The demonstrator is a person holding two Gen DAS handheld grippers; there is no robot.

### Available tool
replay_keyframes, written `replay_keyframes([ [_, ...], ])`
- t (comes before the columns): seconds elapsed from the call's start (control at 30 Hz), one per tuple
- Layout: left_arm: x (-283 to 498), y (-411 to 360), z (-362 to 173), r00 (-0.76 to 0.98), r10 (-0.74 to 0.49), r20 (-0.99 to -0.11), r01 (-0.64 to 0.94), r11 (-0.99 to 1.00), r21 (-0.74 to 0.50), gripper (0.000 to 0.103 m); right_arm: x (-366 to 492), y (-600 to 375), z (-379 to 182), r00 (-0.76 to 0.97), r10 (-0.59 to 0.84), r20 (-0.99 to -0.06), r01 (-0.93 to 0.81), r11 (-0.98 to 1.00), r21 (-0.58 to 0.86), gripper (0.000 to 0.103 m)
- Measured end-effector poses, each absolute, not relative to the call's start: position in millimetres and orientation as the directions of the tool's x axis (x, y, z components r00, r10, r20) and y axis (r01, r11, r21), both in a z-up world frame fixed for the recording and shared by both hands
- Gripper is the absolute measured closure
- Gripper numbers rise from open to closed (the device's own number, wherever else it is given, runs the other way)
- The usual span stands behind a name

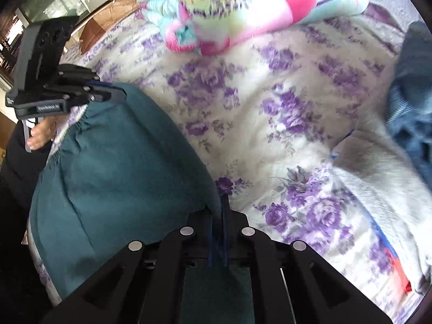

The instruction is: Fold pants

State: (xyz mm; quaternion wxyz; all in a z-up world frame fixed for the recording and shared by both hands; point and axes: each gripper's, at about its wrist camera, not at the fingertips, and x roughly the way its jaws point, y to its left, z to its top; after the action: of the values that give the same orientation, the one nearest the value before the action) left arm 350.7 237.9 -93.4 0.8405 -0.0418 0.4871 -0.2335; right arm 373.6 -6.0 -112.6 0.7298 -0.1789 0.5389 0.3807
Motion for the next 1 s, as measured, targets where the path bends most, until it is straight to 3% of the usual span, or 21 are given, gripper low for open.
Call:
replay_keyframes([
  [0.33,251.9,227.4,-23.4,0.49,-0.475,-0.731,0.411,0.865,-0.287,0.098,245.5,-22.2,-37.5,0.25,0.378,-0.891,-0.736,0.672,0.079,0.094],
  [0.53,157.2,237.9,-27.0,0.505,-0.48,-0.717,0.435,0.859,-0.269,0.098,150.8,-16.7,-60.1,0.234,0.386,-0.892,-0.707,0.697,0.117,0.094],
  [0.8,125.9,252.4,-76.1,0.437,-0.432,-0.789,0.369,0.886,-0.281,0.098,106.3,-8.7,-110.2,0.192,0.413,-0.89,-0.644,0.738,0.203,0.09],
  [0.9,123.0,255.4,-86.8,0.403,-0.434,-0.806,0.361,0.884,-0.295,0.092,102.7,-6.4,-123.2,0.201,0.406,-0.892,-0.618,0.759,0.206,0.085],
  [1.0,111.7,257.0,-81.7,0.405,-0.448,-0.797,0.378,0.876,-0.3,0.073,94.8,-3.8,-130.0,0.2,0.427,-0.882,-0.619,0.752,0.224,0.068],
])
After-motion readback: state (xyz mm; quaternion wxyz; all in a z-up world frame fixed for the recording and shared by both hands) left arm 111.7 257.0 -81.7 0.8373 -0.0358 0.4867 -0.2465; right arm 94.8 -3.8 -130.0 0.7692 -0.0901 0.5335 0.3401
